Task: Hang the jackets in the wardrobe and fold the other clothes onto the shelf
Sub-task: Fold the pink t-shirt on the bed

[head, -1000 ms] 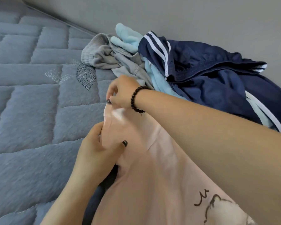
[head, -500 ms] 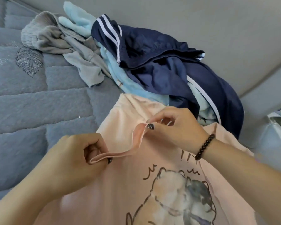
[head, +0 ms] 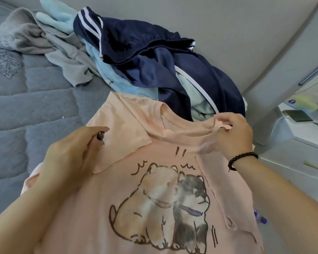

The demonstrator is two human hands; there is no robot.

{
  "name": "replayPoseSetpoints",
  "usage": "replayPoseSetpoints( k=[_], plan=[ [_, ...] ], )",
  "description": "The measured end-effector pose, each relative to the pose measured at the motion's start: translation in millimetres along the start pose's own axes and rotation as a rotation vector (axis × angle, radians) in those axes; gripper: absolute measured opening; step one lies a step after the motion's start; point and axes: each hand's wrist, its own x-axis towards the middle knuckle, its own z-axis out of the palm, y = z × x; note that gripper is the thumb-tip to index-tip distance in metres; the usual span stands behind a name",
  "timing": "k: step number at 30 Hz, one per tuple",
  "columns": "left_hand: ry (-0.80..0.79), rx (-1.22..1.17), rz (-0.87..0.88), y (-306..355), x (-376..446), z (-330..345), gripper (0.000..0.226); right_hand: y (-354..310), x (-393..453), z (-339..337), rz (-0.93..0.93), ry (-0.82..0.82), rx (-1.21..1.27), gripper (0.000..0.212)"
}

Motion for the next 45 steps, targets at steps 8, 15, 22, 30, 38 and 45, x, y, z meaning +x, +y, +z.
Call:
replayPoseSetpoints(
  k=[8, 15, 22, 30, 38, 45],
  plan=[
    [-0.213, 0.353, -0.106, 21, 25, 16, 0.057, 40, 65, -14, -0.035, -0.412, -0.409, 0.038],
    [-0.522, 0.706, 0.227, 78, 130, 55, 0.045, 38, 73, -12, 0.123, -0.536, -0.452, 0.032],
    [-0.617, 0.740, 0.271, 87, 154, 61, 0.024, 39, 77, -15, 0.097, -0.573, -0.330, 0.035],
    [-0.396, 0.610, 0.365, 73, 134, 14, 0.022, 30, 47, -44, -0.043, -0.319, -0.170, 0.004],
    [-0.434, 0.620, 0.409, 79, 83, -38, 0.021, 10, -68, -116, -0.078, -0.357, -0.041, 0.010],
    [-0.472, 0.568, 0.570, 91, -24, -100, 0.024, -19, -195, -143, 0.029, -0.479, -0.122, 0.009]
  ],
)
